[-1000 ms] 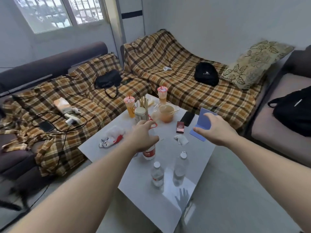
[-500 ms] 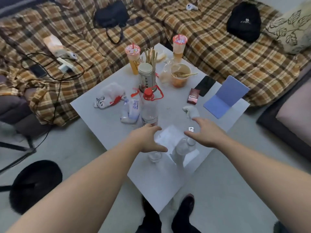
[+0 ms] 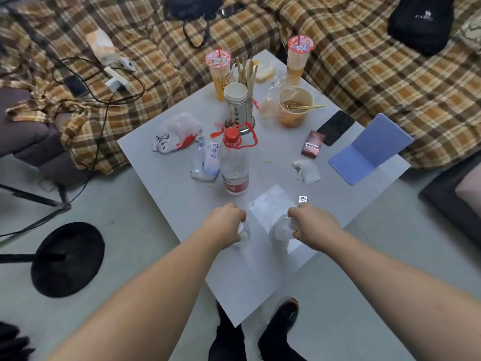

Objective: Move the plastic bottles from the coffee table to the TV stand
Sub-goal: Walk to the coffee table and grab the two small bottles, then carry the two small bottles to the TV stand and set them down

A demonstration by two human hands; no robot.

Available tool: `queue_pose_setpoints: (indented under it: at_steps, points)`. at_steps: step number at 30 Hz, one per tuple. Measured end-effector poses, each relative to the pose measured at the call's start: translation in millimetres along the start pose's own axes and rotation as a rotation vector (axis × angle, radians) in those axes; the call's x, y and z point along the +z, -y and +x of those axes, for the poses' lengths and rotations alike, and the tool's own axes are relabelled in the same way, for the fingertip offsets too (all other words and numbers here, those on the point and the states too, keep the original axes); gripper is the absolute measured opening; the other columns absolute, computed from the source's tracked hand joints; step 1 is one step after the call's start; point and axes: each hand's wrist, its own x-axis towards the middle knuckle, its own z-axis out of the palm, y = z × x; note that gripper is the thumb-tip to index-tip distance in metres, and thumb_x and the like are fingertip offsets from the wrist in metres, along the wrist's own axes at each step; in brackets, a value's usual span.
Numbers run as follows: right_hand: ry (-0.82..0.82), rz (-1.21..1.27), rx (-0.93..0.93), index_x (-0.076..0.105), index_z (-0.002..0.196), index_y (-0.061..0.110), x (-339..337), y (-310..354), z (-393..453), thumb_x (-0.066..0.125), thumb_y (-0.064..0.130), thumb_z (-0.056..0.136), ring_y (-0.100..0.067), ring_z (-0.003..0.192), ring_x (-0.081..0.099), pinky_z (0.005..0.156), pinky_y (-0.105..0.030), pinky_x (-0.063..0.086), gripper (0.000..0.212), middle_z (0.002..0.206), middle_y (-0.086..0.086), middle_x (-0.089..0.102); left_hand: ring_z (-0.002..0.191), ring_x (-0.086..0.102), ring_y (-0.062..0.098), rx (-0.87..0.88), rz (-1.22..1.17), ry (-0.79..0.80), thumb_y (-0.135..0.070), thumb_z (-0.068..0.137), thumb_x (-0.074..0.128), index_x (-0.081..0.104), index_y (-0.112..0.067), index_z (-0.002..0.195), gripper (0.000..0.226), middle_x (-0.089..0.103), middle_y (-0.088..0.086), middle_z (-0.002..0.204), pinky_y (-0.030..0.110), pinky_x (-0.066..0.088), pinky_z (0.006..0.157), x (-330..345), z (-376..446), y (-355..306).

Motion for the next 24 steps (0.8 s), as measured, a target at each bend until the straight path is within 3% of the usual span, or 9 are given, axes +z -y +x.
queue_pose_setpoints:
  at_steps: [2,5,7,11,14,16,21,24]
  points:
    - [-0.013,0.008,-0.007,0.054,0.117,0.013,2.4,-0.2,2.6,0.055,0.013,0.085,-0.035,0.094,0.057,0.069,-0.037,0.045,0.033,0.117,-0.008,0.052,0.107,0.057,0.034,0.001,0.008,-0.014,-0.018,0.087,0.063,0.059,-0.017,0.122,0.035,0.054,0.009,0.122,0.033,0.041,0.076,2.1,2.2,0.3]
    - [-0.097,0.041,-0.024,0.048,0.090,0.009,2.1,-4.1,4.5,0.053,0.008,0.083,-0.033,0.077,0.048,0.060,-0.034,0.037,0.008,0.102,-0.008,0.049,0.106,0.057,0.035,-0.030,0.025,-0.046,-0.017,0.088,0.058,0.060,-0.018,0.120,0.032,0.056,0.010,0.121,0.033,0.043,0.075,0.4,4.1,-1.1]
    - [-0.141,0.080,-0.021,0.045,0.081,0.013,-3.0,-10.0,3.1,0.054,0.010,0.081,-0.030,0.074,0.043,0.058,-0.032,0.033,0.010,0.093,-0.006,0.048,0.106,0.058,0.034,-0.053,0.043,-0.081,-0.021,0.088,0.059,0.062,-0.021,0.117,0.030,0.058,0.007,0.120,0.031,0.038,0.072,-5.0,3.4,-4.0]
    - [-0.235,0.173,0.032,0.057,0.084,0.011,-18.4,-26.4,-6.5,0.057,0.021,0.078,-0.031,0.082,0.056,0.060,-0.032,0.040,0.012,0.090,-0.004,0.055,0.101,0.059,0.032,-0.053,0.018,-0.101,-0.019,0.082,0.064,0.065,-0.018,0.108,0.026,0.062,0.006,0.112,0.030,0.038,0.067,-24.2,-0.7,-16.0]
    - [-0.284,0.229,0.073,0.057,0.079,0.010,-37.4,-34.5,-20.8,0.060,0.023,0.077,-0.031,0.079,0.057,0.059,-0.033,0.043,0.013,0.086,-0.006,0.055,0.089,0.060,0.031,-0.009,0.031,-0.102,-0.013,0.079,0.062,0.065,-0.011,0.101,0.022,0.065,0.010,0.104,0.031,0.041,0.062,-46.0,-4.7,-30.7]
    - [-0.306,0.233,0.088,0.062,0.086,0.010,-53.6,-38.9,-35.7,0.061,0.023,0.076,-0.030,0.081,0.057,0.064,-0.036,0.050,0.016,0.090,-0.007,0.058,0.081,0.055,0.028,0.042,0.069,-0.112,-0.015,0.079,0.062,0.063,-0.011,0.102,0.023,0.064,0.010,0.104,0.031,0.041,0.061,-65.5,-7.3,-42.9]
    - [-0.411,0.237,0.164,0.066,0.104,0.011,-97.1,-52.8,-87.4,0.061,0.019,0.079,-0.029,0.093,0.059,0.076,-0.039,0.053,0.028,0.102,-0.008,0.064,0.098,0.060,0.030,0.267,0.110,-0.191,-0.021,0.080,0.064,0.061,-0.016,0.118,0.038,0.059,0.009,0.116,0.034,0.048,0.072,-117.8,-3.3,-78.3]
    - [-0.502,0.249,0.258,0.066,0.108,0.015,-111.6,-55.5,-124.0,0.061,0.019,0.080,-0.028,0.099,0.059,0.077,-0.036,0.050,0.029,0.106,-0.006,0.065,0.095,0.061,0.027,0.406,0.078,-0.211,-0.023,0.081,0.066,0.061,-0.018,0.123,0.043,0.058,0.007,0.116,0.034,0.054,0.077,-137.4,-1.2,-96.8]
